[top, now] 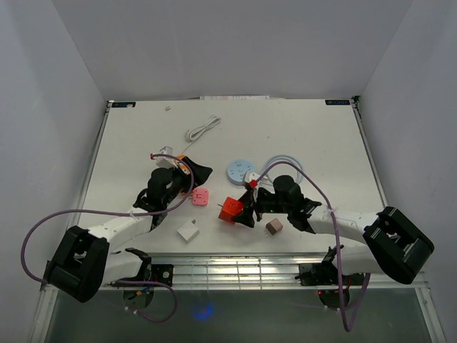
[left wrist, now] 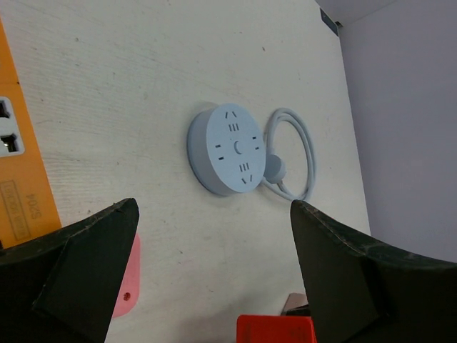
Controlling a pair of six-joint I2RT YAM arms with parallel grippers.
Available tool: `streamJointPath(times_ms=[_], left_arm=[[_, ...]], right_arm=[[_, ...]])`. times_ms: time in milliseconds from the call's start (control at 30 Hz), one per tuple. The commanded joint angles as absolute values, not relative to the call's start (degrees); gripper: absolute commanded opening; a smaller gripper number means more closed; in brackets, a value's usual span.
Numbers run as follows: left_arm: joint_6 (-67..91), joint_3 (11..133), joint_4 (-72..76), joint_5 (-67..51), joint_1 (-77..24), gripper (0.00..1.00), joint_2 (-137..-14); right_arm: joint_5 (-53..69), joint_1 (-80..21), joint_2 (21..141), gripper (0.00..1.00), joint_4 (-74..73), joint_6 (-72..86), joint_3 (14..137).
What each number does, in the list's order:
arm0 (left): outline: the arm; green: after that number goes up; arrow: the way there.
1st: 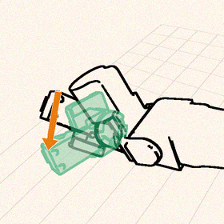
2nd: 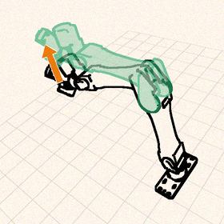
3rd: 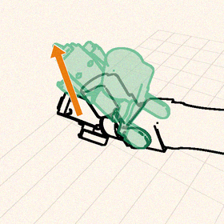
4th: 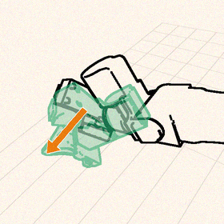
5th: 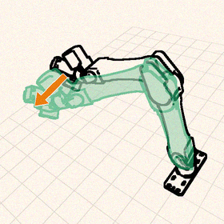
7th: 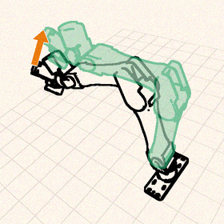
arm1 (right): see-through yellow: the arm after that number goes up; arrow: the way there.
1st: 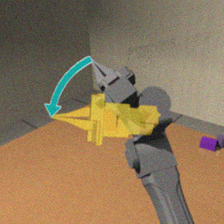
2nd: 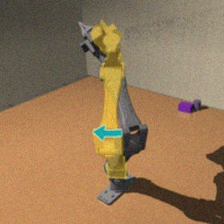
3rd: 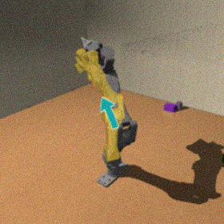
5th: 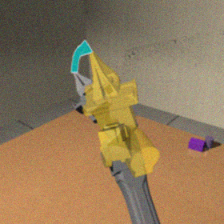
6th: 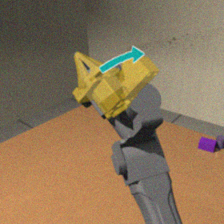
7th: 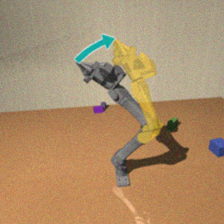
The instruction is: Insert the plug
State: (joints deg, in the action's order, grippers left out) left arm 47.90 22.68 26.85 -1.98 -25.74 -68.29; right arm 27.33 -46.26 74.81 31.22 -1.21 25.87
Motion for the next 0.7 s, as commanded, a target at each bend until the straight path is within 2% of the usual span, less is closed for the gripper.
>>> streamJointPath(times_ms=[0,167,433,667], left_arm=[[50.89,23.47,26.98,-3.42,-26.98,0.98,-64.60],[52.21,23.29,26.89,-3.78,-28.82,0.98,-62.41],[53.09,23.73,26.10,-3.78,-29.53,0.98,-62.84],[52.56,24.43,25.84,-4.04,-29.79,0.98,-64.77]], right_arm=[[39.45,-46.05,71.64,0.50,37.45,-3.60,25.75],[37.18,-45.97,70.93,0.50,34.63,-4.48,26.63],[25.41,-46.05,73.82,0.49,29.11,-4.04,32.51],[22.15,-45.97,77.69,0.46,26.45,-3.17,37.26]])
